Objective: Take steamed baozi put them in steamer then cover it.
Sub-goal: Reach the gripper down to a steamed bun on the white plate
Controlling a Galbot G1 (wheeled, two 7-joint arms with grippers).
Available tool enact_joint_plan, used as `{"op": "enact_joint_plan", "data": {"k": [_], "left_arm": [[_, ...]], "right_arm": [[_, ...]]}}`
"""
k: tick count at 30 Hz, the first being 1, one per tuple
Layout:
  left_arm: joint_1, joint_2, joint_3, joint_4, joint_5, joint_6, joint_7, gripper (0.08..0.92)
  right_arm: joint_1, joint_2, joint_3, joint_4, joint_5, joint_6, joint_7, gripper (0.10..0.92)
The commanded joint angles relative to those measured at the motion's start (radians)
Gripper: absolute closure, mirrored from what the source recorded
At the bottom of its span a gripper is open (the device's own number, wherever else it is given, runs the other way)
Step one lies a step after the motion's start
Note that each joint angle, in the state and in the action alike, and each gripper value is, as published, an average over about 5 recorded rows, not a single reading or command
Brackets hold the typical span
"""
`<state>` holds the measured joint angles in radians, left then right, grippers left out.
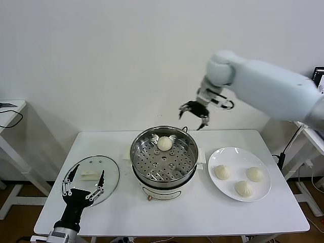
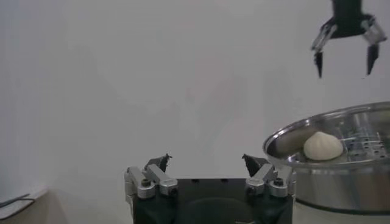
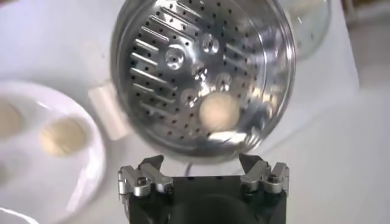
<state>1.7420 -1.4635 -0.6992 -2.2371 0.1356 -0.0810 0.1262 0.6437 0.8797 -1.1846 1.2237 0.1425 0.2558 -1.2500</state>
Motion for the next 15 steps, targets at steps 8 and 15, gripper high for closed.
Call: {"op": "enact_joint_plan", "data": {"k": [8,15], "left_arm": [[0.002,-0.005,0.019,-0.011,0.008,0.002,-0.003,0.177],[0.006,-0.009,0.020,-0.007,0.010,-0.002,-0.003,0.177]], "right_arm": [[-0.180,-0.260,0.031,0.084,0.040,-0.459,-0.011,0.203],[-0.369,-0.201,0.173,-0.022,-0.067,-0.509,-0.012,0.203]]}}
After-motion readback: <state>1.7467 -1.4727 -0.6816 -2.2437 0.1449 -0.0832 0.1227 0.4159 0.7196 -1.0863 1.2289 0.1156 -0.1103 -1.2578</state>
